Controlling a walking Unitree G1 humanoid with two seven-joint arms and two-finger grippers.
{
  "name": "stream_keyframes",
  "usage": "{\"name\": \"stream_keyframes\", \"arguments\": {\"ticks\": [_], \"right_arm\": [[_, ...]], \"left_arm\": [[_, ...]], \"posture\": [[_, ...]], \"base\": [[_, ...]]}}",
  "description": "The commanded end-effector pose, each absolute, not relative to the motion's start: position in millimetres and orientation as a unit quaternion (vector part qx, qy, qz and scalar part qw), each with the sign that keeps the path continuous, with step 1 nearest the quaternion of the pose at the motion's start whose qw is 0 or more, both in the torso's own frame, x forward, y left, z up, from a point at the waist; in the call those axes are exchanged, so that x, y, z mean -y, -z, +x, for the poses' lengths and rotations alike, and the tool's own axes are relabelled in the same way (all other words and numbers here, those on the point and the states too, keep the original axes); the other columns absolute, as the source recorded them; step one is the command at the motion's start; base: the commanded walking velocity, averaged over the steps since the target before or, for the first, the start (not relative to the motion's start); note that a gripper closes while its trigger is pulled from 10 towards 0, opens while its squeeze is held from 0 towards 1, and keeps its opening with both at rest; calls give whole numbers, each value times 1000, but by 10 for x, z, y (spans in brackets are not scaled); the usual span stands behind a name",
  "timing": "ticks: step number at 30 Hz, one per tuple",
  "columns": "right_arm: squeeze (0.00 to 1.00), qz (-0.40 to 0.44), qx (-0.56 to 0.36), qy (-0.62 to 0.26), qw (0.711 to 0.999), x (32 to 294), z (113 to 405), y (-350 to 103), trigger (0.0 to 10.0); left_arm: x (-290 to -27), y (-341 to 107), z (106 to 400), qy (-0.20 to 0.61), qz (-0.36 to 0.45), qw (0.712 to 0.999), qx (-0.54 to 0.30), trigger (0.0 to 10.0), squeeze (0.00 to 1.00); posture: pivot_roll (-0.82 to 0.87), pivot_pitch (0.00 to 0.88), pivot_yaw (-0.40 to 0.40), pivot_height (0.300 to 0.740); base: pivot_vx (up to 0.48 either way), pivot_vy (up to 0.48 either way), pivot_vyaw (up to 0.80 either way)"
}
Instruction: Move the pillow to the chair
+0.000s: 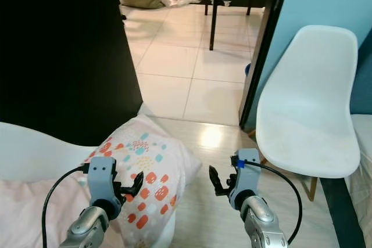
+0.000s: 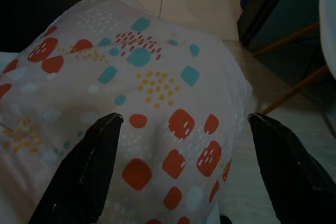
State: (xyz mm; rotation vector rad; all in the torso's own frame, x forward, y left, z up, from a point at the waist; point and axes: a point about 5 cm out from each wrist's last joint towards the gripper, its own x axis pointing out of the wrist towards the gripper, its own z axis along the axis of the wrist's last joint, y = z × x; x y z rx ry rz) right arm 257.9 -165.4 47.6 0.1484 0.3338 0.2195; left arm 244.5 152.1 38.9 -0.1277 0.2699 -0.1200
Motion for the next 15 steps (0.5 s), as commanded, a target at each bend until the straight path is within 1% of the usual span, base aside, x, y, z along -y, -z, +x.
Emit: {"name": "stream_keyframes", "arguments": {"ticks": [1, 5, 15], "right_arm": [[0, 83, -169, -107, 976, 1666, 2556, -463, 10000], [0, 84, -170, -107, 976, 1667, 2556, -463, 10000], [0, 84, -170, -109, 976, 1670, 2561, -458, 10000]], "left_arm": [[-1535, -367, 2414, 63, -55, 986, -141, 10000, 0], [-1538, -374, 2413, 57, -65, 987, -135, 10000, 0], [-1563, -334, 2413, 44, -59, 985, -155, 10000, 0]], "posture": [[-68, 102, 23, 740], [-68, 102, 23, 740], [-66, 99, 19, 740]], "base": [[0, 0, 0], [0, 0, 0], [0, 0, 0]]}}
